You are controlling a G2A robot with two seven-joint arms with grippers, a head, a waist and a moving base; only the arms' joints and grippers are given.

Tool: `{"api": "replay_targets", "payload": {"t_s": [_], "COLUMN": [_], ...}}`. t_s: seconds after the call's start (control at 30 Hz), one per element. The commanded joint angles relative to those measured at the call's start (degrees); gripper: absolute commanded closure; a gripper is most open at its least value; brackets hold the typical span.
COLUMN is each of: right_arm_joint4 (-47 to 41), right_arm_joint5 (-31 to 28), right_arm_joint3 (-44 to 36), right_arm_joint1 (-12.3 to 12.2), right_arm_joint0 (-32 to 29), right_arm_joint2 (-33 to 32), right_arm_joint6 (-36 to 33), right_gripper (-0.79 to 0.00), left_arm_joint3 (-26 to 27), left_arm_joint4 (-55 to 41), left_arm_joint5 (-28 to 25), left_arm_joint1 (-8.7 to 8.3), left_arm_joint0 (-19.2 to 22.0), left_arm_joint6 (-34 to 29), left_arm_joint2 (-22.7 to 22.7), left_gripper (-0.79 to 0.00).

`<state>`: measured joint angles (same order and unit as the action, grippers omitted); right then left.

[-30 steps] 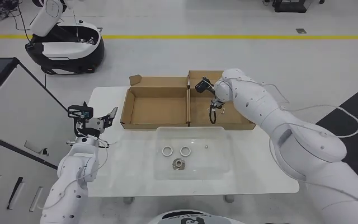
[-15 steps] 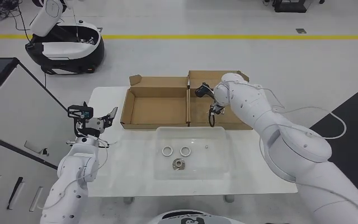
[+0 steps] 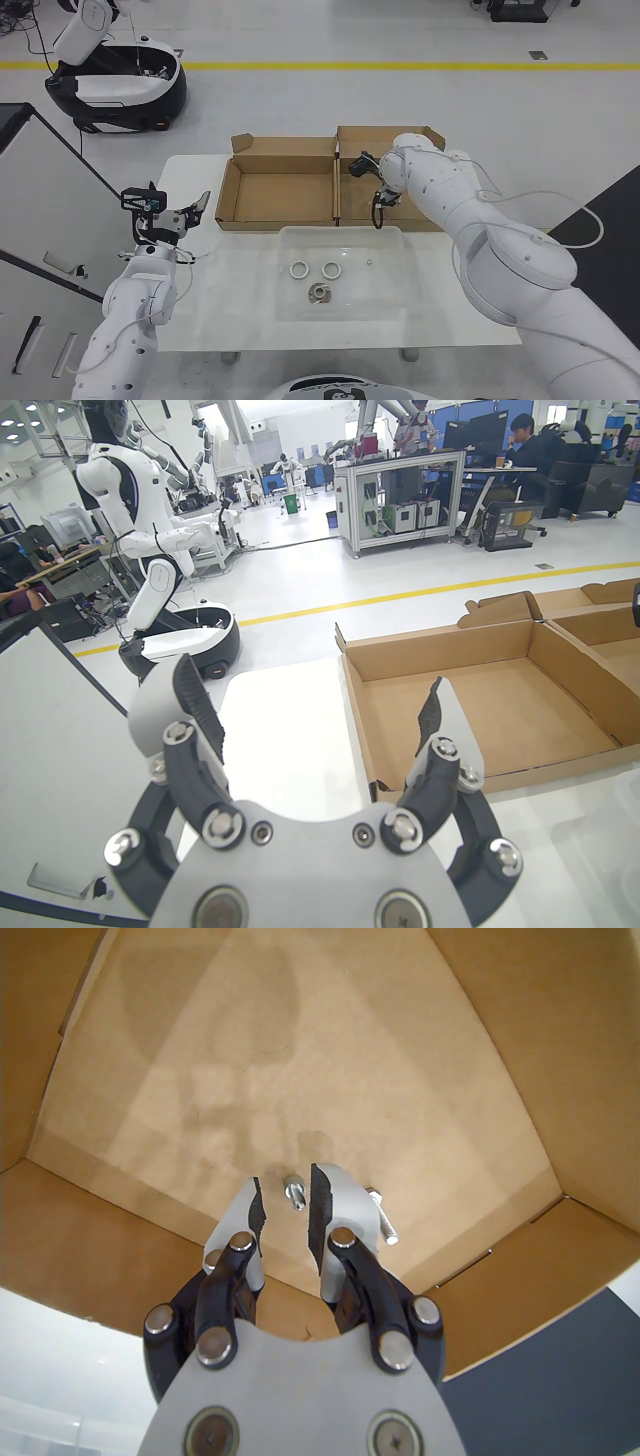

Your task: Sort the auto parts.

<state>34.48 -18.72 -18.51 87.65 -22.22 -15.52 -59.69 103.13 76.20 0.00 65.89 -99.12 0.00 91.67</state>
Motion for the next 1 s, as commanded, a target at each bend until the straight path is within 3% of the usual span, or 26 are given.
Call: {"api": "replay_targets", "payload": {"t_s": [0.0,0.2,0.43,0.47,0.6,0.97], "right_arm_joint4": [0.21,1.01,0.43,0.3,-0.41,-4.02], "right_arm_joint5": [-0.21,-1.57,-6.41,-7.39,-11.55,-20.73], "right_arm_joint3": [0.62,1.16,0.54,0.15,-1.41,-12.49], "right_arm_joint1": [0.35,1.09,0.85,0.71,-0.21,-5.47], "right_arm_joint0": [0.22,1.61,4.28,4.75,6.4,7.86], "right_arm_joint2": [-0.12,-0.56,-2.05,-2.31,-3.55,-8.24], "right_arm_joint6": [0.05,0.12,0.0,0.0,-0.38,-5.15], "right_gripper": [-0.197,-0.326,-0.388,-0.511,-0.785,-0.785], "left_arm_joint3": [0.0,0.0,0.0,0.0,0.0,0.0], "left_arm_joint4": [0.0,0.0,0.0,0.0,0.0,0.0], "left_arm_joint5": [0.0,0.0,0.0,0.0,0.0,0.0], "left_arm_joint1": [0.0,0.0,0.0,0.0,0.0,0.0], "left_arm_joint0": [0.0,0.0,0.0,0.0,0.0,0.0], "left_arm_joint6": [0.0,0.0,0.0,0.0,0.0,0.0], "left_arm_joint2": [0.0,0.0,0.0,0.0,0.0,0.0], "left_gripper": [-0.785,-0.785,-0.785,-0.785,-0.785,-0.785]}}
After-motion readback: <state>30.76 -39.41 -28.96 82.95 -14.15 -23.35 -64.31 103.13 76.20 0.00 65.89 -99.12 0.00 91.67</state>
